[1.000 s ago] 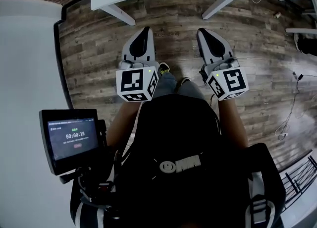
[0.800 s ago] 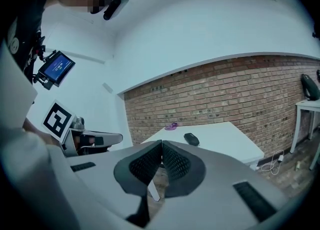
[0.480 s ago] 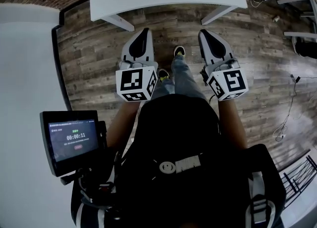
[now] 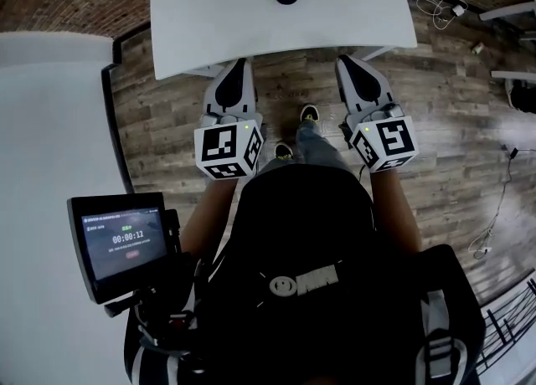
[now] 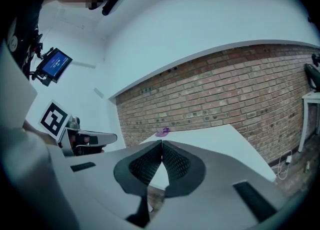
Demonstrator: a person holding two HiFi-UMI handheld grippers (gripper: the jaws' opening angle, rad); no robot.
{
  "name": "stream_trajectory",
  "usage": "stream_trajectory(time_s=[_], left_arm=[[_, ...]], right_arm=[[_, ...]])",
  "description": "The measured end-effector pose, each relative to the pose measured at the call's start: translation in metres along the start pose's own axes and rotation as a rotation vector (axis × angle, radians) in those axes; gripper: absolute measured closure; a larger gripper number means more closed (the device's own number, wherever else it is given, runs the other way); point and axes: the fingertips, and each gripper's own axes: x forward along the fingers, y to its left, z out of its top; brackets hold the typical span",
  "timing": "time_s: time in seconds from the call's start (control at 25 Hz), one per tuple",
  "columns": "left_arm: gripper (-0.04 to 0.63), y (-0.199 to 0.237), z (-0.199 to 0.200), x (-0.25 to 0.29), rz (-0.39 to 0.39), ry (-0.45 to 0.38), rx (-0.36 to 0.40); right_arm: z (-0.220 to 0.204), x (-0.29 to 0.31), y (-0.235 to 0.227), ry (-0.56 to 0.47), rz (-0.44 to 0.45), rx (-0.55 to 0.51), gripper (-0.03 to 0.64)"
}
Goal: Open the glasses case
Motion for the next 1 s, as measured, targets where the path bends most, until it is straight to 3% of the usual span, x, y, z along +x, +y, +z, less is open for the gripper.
stream_trajectory(time_s=[0.24,0.44,0.72,1.0], left_arm=[[0.597,-0.011,0.017,0.037,0.013,-0.003,0.024],[0.597,-0.007,0.020,0.039,0.029,-0.006,0.022],[0.597,0.029,0.031,0.095,0.015,0.029,0.008],[0.597,0.070,0.050,0.144,-0.045,0.042,-0.018]], right_arm=[[0.020,0.024,-0.039,-0.025,0.016,0.013,0.611],[0.017,0.030,-0.035,-0.013,0.045,0.014,0.611],[0.013,0.088,-0.057,0.050,0.031,0.032,0.611],[0.018,0.150,-0.070,0.127,0.030,0.046,0.611]])
